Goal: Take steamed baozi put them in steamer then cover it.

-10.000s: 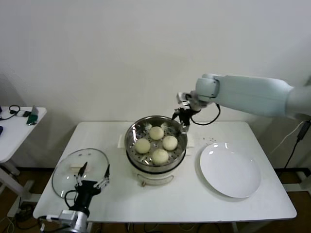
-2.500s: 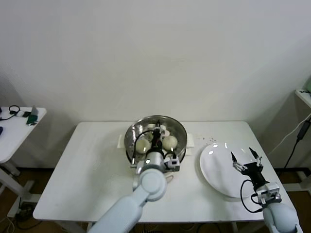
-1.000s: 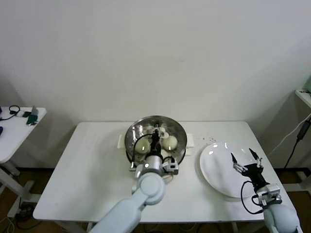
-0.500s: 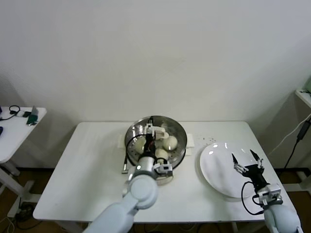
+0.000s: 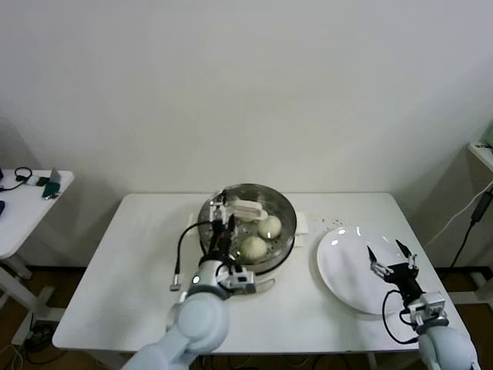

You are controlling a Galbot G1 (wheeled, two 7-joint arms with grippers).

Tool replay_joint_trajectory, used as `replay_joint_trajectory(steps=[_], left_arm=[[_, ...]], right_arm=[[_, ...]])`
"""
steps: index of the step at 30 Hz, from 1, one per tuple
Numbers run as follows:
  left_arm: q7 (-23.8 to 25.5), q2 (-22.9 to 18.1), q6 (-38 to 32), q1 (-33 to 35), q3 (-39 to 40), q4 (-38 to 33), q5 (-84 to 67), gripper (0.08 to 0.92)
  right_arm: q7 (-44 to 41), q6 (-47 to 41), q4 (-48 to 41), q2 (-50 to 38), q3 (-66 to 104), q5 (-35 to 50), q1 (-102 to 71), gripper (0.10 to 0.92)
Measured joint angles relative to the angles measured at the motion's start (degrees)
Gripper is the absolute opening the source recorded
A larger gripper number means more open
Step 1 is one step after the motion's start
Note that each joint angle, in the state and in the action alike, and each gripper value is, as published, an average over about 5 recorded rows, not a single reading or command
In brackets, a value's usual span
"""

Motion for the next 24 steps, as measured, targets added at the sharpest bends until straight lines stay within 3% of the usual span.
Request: replay_joint_trajectory(steps=[7,13,24], left_arm=[[-7.1,2.8,0.0,4.5,-5.7,-3.5,-10.7,0.823],[-14.7,4.0,-2.3,9.9,-15.1,-4.3,-24.5,0.823],[-19.2,1.3,-27.0,20.4,-33.3,1.4,-52.2,0.823]], right_arm=[[0.1,0.5,1.0,-0.1,1.1,0.5,-1.5,0.823],[0.1,1.2,2.3,0.5,1.7,1.2,-3.2,0.823],[-0.8,1.9,4.7,2.7,1.4,2.0,-6.0,0.823]])
